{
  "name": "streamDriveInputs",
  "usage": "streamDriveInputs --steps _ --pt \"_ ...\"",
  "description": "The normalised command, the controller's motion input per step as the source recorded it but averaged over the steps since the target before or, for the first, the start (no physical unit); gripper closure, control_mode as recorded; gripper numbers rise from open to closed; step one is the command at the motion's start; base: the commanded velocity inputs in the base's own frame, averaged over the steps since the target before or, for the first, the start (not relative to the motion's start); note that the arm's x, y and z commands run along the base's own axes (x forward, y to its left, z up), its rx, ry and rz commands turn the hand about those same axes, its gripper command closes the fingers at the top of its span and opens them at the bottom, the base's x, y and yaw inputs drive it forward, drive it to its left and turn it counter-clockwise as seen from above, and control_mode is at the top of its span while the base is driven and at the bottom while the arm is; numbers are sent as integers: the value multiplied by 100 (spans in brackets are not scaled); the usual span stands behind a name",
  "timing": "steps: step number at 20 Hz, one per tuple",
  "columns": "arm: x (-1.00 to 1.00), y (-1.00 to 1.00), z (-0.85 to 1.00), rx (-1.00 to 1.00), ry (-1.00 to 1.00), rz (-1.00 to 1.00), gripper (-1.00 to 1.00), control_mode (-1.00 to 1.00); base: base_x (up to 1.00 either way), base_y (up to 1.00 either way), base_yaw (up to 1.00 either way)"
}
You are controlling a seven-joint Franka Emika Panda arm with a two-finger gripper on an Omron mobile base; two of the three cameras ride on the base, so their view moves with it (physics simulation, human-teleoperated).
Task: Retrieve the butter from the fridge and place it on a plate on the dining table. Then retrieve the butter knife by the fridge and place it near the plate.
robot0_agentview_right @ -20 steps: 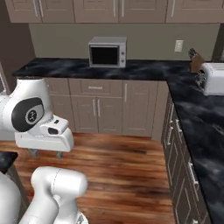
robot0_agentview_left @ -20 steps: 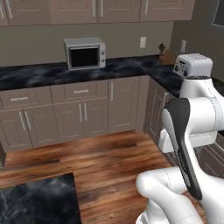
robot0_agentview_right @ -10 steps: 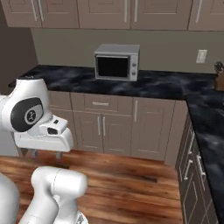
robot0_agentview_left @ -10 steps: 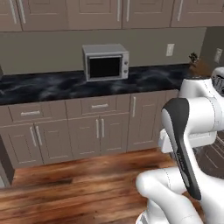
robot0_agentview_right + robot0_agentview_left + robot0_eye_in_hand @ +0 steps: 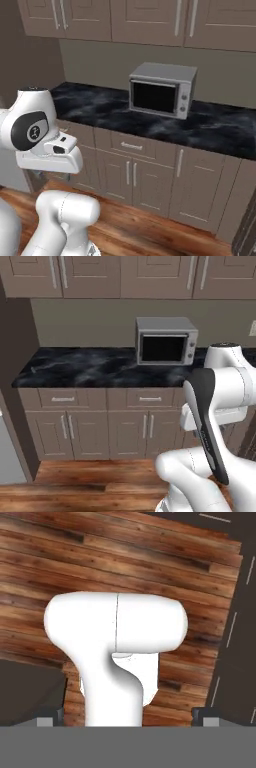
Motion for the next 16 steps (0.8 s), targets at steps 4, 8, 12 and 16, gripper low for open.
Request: streamDriveInputs --steps 4,8,12,16 --pt "0 0 0 0 0 0 -100 100 95 26 47" --pt "0 0 0 0 0 0 -100 100 58 40 30" --pt "0 0 0 0 0 0 -100 100 29 77 4" --pt "0 0 0 0 0 0 -100 100 29 77 0"
